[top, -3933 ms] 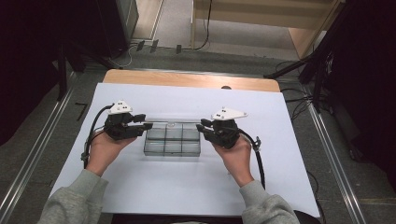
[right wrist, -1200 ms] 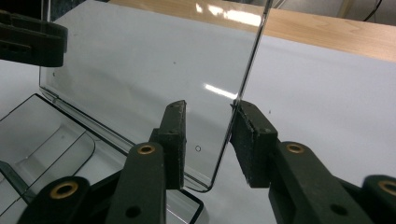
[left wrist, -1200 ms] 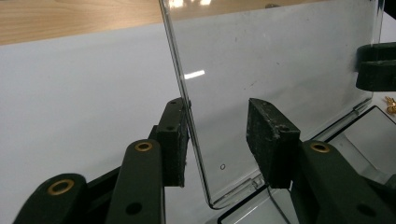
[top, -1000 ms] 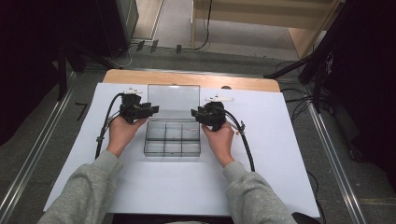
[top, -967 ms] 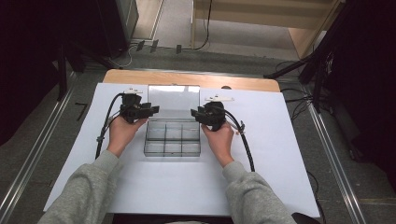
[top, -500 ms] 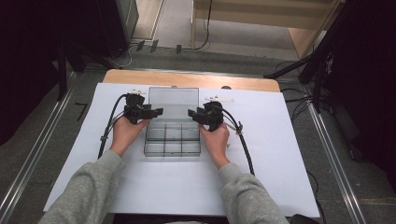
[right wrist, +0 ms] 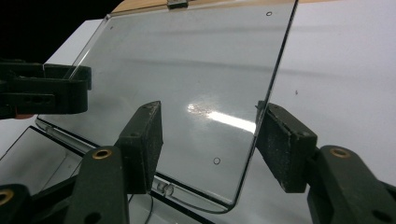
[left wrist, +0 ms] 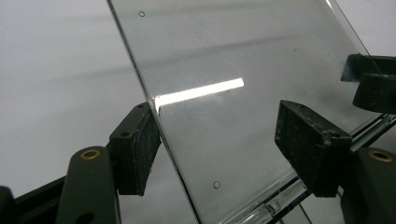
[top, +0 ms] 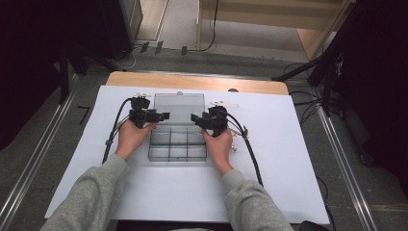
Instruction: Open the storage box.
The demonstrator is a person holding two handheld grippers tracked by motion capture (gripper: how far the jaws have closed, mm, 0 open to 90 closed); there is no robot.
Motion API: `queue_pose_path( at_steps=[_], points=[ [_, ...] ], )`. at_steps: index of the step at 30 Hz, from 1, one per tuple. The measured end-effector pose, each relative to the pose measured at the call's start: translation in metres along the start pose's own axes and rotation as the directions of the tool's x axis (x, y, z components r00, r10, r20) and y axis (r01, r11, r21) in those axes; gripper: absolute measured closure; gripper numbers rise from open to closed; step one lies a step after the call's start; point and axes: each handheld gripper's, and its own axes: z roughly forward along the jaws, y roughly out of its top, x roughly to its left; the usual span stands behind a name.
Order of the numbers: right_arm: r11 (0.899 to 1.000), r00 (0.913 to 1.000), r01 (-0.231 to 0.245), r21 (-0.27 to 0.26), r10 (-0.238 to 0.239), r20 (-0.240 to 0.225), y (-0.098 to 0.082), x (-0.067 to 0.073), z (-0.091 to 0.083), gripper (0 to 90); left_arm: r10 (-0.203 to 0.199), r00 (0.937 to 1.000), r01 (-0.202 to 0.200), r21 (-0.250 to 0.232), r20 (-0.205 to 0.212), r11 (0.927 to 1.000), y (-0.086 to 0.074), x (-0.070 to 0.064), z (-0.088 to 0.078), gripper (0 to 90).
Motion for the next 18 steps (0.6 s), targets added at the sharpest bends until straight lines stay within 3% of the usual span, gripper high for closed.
queue_pose_path(
  at_steps=[5, 11, 18],
  points=[
    [1.000, 0.9996, -0.025, 0.013, 0.025, -0.015, -0.0012, -0.0026, 0.0018, 40.8, -0.006, 0.9999, 0.006, 0.014, -0.011, 0.9999, 0.0000, 0.0002, 0.0019, 29.6],
    [0.999, 0.9994, -0.029, 0.026, 0.030, -0.019, -0.0023, -0.0027, 0.0032, 38.2, -0.021, 0.9998, 0.021, 0.037, -0.004, 0.9991, 0.0012, 0.0020, 0.0032, 29.0],
    [0.997, 0.9969, -0.065, 0.046, 0.067, -0.041, -0.0038, -0.0058, 0.0057, 35.2, -0.046, 0.9989, 0.046, 0.063, 0.008, 0.9970, 0.0004, 0.0032, 0.0067, 23.8]
  ],
)
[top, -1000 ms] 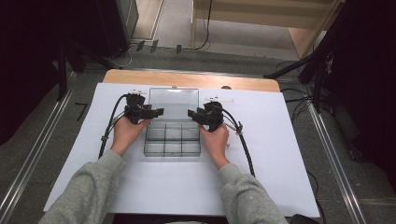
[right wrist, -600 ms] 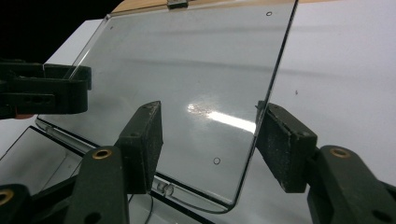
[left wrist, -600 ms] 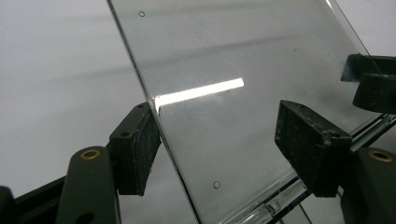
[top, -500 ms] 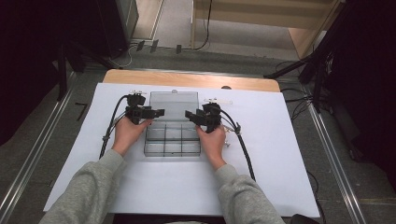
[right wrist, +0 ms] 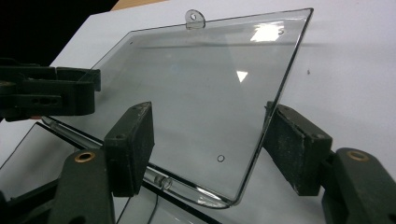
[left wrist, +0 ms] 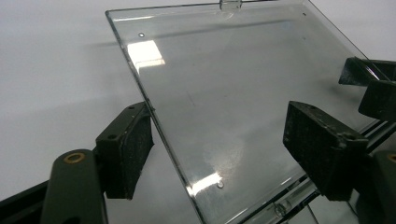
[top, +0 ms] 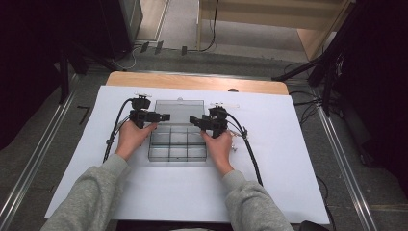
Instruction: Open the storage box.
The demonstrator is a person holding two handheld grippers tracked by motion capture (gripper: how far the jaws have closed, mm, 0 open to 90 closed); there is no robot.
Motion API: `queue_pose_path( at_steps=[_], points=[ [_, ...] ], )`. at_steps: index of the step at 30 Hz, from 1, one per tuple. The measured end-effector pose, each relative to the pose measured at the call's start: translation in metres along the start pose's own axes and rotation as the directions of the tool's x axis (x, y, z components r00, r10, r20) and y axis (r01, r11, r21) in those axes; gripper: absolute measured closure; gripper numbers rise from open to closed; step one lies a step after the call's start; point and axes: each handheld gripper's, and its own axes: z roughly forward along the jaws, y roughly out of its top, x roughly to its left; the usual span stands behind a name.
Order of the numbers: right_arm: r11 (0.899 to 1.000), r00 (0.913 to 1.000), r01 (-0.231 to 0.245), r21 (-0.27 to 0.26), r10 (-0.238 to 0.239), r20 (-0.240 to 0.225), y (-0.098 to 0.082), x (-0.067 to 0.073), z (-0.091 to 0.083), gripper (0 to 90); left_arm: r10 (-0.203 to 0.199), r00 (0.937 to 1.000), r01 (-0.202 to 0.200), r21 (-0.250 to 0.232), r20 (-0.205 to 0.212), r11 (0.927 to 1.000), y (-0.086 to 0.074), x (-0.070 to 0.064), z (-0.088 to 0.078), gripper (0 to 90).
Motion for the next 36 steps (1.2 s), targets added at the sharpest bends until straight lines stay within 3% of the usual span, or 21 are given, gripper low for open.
queue_pose_path(
  at_steps=[8, 19, 25, 36],
  points=[
    [1.000, 0.9999, 0.016, 0.002, -0.016, 0.000, 0.0004, -0.0001, 0.0003, 33.7, 0.001, 1.0000, -0.001, 0.005, 0.000, 1.0000, 0.0003, 0.0000, 0.0002, 23.6],
    [1.000, 0.9996, -0.016, 0.025, 0.016, -0.021, 0.0007, -0.0037, 0.0012, 33.0, -0.025, 0.9994, 0.025, 0.023, 0.024, 0.9994, -0.0003, 0.0024, 0.0027, 20.8],
    [0.999, 0.9997, -0.012, 0.031, 0.012, -0.020, 0.0018, -0.0035, -0.0002, 33.8, -0.012, 0.9996, 0.011, 0.024, 0.027, 0.9997, -0.0002, 0.0028, 0.0018, 20.7],
    [0.999, 0.9993, -0.025, 0.047, 0.026, -0.025, 0.0030, -0.0060, -0.0017, 34.6, -0.030, 0.9989, 0.029, 0.041, 0.037, 0.9987, -0.0003, 0.0058, 0.0008, 20.8]
  ],
)
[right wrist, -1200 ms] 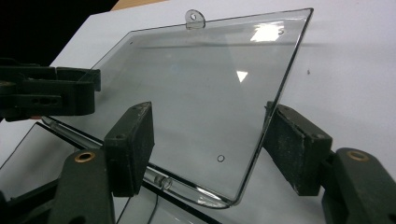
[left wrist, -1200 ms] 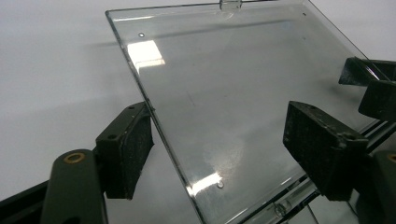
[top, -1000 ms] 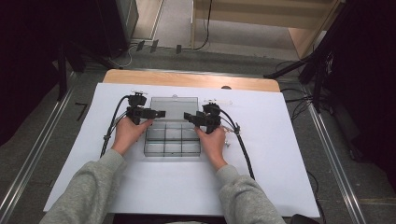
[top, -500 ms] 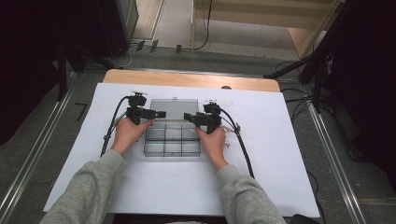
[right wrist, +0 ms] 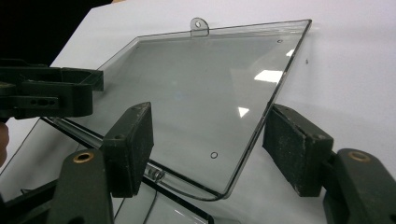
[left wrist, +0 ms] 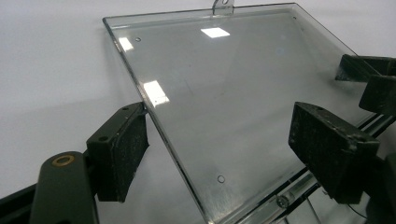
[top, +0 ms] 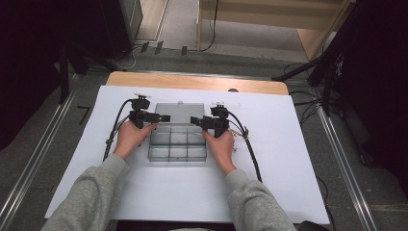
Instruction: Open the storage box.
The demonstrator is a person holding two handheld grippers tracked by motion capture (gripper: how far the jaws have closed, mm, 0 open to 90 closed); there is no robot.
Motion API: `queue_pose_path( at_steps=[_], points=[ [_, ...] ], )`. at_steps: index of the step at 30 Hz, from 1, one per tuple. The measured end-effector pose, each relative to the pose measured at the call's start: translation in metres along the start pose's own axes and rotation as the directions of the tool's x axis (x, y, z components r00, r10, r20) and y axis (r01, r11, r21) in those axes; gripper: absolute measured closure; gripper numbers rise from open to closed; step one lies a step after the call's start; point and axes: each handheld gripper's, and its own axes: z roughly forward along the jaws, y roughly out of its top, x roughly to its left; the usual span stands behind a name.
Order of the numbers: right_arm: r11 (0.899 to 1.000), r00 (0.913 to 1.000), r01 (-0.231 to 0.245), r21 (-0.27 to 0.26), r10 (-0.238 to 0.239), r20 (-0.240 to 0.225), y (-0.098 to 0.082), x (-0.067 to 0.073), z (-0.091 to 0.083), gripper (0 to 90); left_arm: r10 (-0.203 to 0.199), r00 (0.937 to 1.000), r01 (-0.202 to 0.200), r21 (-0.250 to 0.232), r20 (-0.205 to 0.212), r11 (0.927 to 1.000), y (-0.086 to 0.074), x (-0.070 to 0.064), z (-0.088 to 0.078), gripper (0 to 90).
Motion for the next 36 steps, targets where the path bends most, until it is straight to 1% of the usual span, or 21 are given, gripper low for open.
queue_pose_path(
  at_steps=[2, 6, 8, 10, 12, 13, 16, 19, 20, 22, 24, 25, 26, 29, 30, 32, 34, 35, 36],
  points=[
    [1.000, 0.9999, -0.009, 0.006, 0.009, -0.006, 0.000, -0.001, 0.000, 34.8, -0.002, 1.0000, 0.002, 0.002, 0.004, 1.0000, 0.000, 0.001, -0.001, 21.1],
    [1.000, 0.9998, -0.017, 0.012, 0.017, -0.013, 0.001, -0.002, -0.001, 35.8, 0.027, 0.9996, -0.027, -0.003, -0.011, 0.9996, 0.000, 0.000, -0.003, 21.7],
    [1.000, 0.9998, -0.018, 0.015, 0.018, -0.010, 0.001, -0.003, -0.002, 36.0, 0.028, 0.9995, -0.028, -0.001, -0.012, 0.9996, 0.000, 0.000, -0.003, 22.1],
    [1.000, 1.0000, -0.010, 0.013, 0.010, -0.001, 0.002, -0.003, -0.003, 37.2, 0.030, 0.9994, -0.030, 0.000, -0.018, 0.9996, 0.000, -0.001, -0.003, 22.6],
    [1.000, 0.9999, 0.003, 0.011, -0.003, 0.010, 0.003, -0.003, -0.005, 39.6, 0.039, 0.9989, -0.039, -0.003, -0.025, 0.9992, 0.000, -0.002, -0.004, 23.1],
    [1.000, 0.9998, 0.008, 0.012, -0.008, 0.017, 0.003, -0.004, -0.007, 39.8, 0.049, 0.9981, -0.050, -0.012, -0.038, 0.9987, 0.000, -0.002, -0.005, 23.1],
    [1.000, 0.9996, 0.015, 0.017, -0.015, 0.022, 0.004, -0.004, -0.009, 40.3, 0.060, 0.9973, -0.061, -0.015, -0.042, 0.9980, 0.000, -0.002, -0.007, 23.4],
    [0.999, 0.9991, 0.033, 0.016, -0.034, 0.027, 0.005, -0.002, -0.013, 41.9, 0.055, 0.9980, -0.056, -0.020, -0.030, 0.9982, 0.001, -0.003, -0.012, 24.2],
    [0.999, 0.9981, 0.049, 0.013, -0.050, 0.036, 0.006, 0.000, -0.016, 42.6, 0.056, 0.9981, -0.057, -0.017, -0.026, 0.9982, 0.001, -0.003, -0.013, 24.2],
    [0.998, 0.9968, 0.068, 0.002, -0.069, 0.041, 0.007, 0.004, -0.020, 43.2, 0.072, 0.9970, -0.072, -0.013, -0.028, 0.9973, 0.002, -0.005, -0.017, 24.3],
    [0.995, 0.9940, 0.099, -0.004, -0.098, 0.047, 0.009, 0.008, -0.026, 44.2, 0.080, 0.9964, -0.080, -0.015, -0.030, 0.9966, 0.002, -0.008, -0.021, 24.6],
    [0.994, 0.9931, 0.107, -0.004, -0.107, 0.048, 0.010, 0.010, -0.028, 44.4, 0.085, 0.9961, -0.086, -0.015, -0.024, 0.9962, 0.002, -0.010, -0.024, 24.7],
    [0.992, 0.9904, 0.129, -0.002, -0.129, 0.050, 0.010, 0.013, -0.033, 44.5, 0.091, 0.9956, -0.091, -0.019, -0.023, 0.9957, 0.001, -0.012, -0.028, 24.9],
    [0.988, 0.9871, 0.151, 0.002, -0.151, 0.053, 0.010, 0.016, -0.037, 44.7, 0.102, 0.9944, -0.102, -0.021, -0.027, 0.9945, 0.001, -0.014, -0.033, 25.4],
    [0.986, 0.9844, 0.167, 0.002, -0.167, 0.056, 0.010, 0.018, -0.040, 44.7, 0.102, 0.9942, -0.103, -0.024, -0.032, 0.9944, 0.001, -0.015, -0.034, 25.3],
    [0.980, 0.9782, 0.198, 0.011, -0.198, 0.062, 0.009, 0.021, -0.046, 45.4, 0.097, 0.9951, -0.098, -0.028, -0.019, 0.9948, 0.000, -0.016, -0.039, 25.4],
    [0.977, 0.9754, 0.211, 0.019, -0.212, 0.060, 0.008, 0.023, -0.050, 47.4, 0.110, 0.9937, -0.111, -0.026, -0.019, 0.9935, -0.001, -0.019, -0.042, 25.5],
    [0.976, 0.9744, 0.217, 0.023, -0.218, 0.053, 0.008, 0.024, -0.052, 47.3, 0.115, 0.9932, -0.116, -0.022, -0.017, 0.9930, -0.002, -0.020, -0.043, 25.6],
    [0.975, 0.9737, 0.220, 0.026, -0.221, 0.055, 0.008, 0.025, -0.053, 47.1, 0.121, 0.9924, -0.121, -0.018, -0.022, 0.9925, -0.002, -0.021, -0.044, 25.5]
  ],
)
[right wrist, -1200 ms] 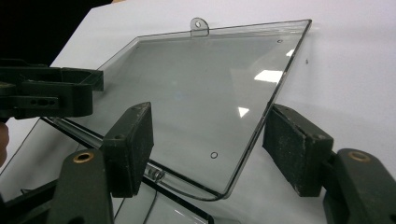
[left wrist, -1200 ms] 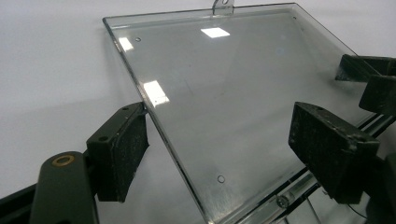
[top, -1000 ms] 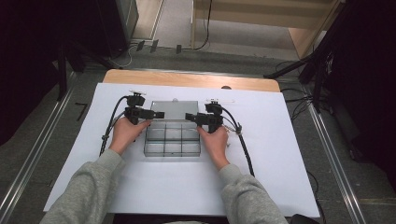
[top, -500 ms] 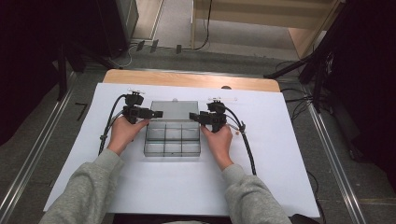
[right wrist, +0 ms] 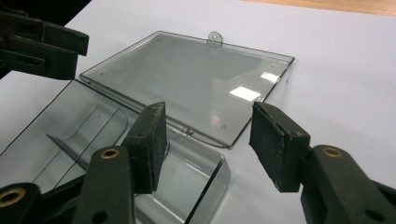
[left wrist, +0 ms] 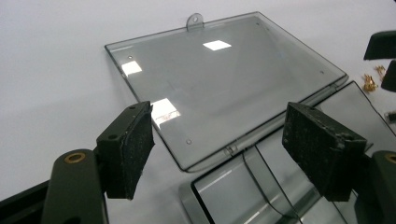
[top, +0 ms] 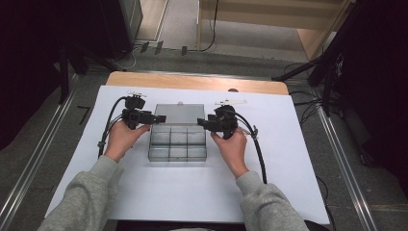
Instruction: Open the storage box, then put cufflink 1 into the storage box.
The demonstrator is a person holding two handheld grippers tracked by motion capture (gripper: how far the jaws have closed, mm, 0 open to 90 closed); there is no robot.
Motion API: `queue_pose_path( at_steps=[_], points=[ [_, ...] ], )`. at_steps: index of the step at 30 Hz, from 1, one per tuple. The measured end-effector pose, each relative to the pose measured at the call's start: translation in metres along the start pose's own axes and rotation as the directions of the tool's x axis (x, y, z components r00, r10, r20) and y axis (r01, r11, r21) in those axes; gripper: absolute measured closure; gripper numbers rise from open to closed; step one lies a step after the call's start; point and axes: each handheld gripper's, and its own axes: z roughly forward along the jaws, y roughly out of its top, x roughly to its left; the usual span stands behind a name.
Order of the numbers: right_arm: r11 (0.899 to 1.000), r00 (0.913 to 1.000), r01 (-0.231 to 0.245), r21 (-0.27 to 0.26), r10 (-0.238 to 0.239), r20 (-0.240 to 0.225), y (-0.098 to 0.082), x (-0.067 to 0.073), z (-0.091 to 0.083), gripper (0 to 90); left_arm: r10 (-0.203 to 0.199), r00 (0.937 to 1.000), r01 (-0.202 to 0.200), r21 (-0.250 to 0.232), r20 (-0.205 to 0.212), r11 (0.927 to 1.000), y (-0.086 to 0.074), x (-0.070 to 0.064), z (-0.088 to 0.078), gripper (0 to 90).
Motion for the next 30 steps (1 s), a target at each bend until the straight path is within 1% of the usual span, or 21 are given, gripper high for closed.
queue_pose_path(
  at_steps=[3, 6, 10, 12, 13, 17, 19, 23, 24, 26, 27, 30],
  points=[
    [1.000, 0.9996, 0.028, 0.005, -0.028, -0.001, 0.000, 0.004, -0.006, 47.3, 0.015, 0.9999, -0.015, -0.008, 0.004, 0.9999, -0.002, -0.004, -0.006, 26.0],
    [0.999, 0.9990, 0.044, 0.004, -0.044, -0.004, -0.001, 0.007, -0.010, 47.9, 0.019, 0.9997, -0.019, -0.010, 0.013, 0.9998, -0.004, -0.006, -0.010, 26.9],
    [0.998, 0.9983, 0.057, 0.007, -0.057, -0.010, -0.003, 0.008, -0.016, 48.6, 0.024, 0.9996, -0.024, -0.016, 0.015, 0.9996, -0.007, -0.009, -0.017, 27.2],
    [0.998, 0.9978, 0.066, 0.007, -0.065, -0.006, -0.004, 0.008, -0.019, 49.7, 0.028, 0.9995, -0.028, -0.020, 0.014, 0.9994, -0.009, -0.010, -0.019, 27.4],
    [0.997, 0.9968, 0.080, 0.012, -0.080, -0.002, -0.004, 0.008, -0.021, 51.1, 0.033, 0.9994, -0.033, -0.018, 0.013, 0.9993, -0.009, -0.011, -0.020, 27.5],
    [0.994, 0.9942, 0.107, 0.035, -0.107, 0.005, -0.007, 0.008, -0.027, 53.3, 0.052, 0.9985, -0.052, -0.011, 0.018, 0.9986, -0.012, -0.013, -0.023, 28.0],
    [0.993, 0.9941, 0.108, 0.040, -0.109, 0.004, -0.007, 0.008, -0.029, 53.8, 0.062, 0.9979, -0.062, -0.010, 0.017, 0.9980, -0.013, -0.013, -0.024, 28.5],
    [0.992, 0.9932, 0.117, 0.054, -0.117, -0.002, -0.008, 0.008, -0.032, 54.8, 0.064, 0.9979, -0.064, -0.010, 0.014, 0.9979, -0.015, -0.012, -0.026, 29.1],
    [0.990, 0.9920, 0.126, 0.057, -0.126, -0.002, -0.008, 0.008, -0.033, 54.9, 0.062, 0.9980, -0.062, -0.013, 0.013, 0.9980, -0.016, -0.012, -0.027, 29.2],
    [0.984, 0.9864, 0.163, 0.077, -0.164, 0.006, -0.008, 0.008, -0.034, 56.9, 0.061, 0.9981, -0.061, -0.014, 0.013, 0.9981, -0.017, -0.011, -0.029, 29.3],
    [0.982, 0.9852, 0.170, 0.081, -0.171, 0.006, -0.009, 0.008, -0.035, 57.3, 0.064, 0.9978, -0.064, -0.017, 0.015, 0.9978, -0.017, -0.011, -0.029, 29.4],
    [0.982, 0.9868, 0.162, 0.096, -0.162, -0.008, -0.010, 0.004, -0.039, 59.1, 0.065, 0.9979, -0.064, -0.025, 0.011, 0.9976, -0.018, -0.011, -0.031, 29.6]
  ],
)
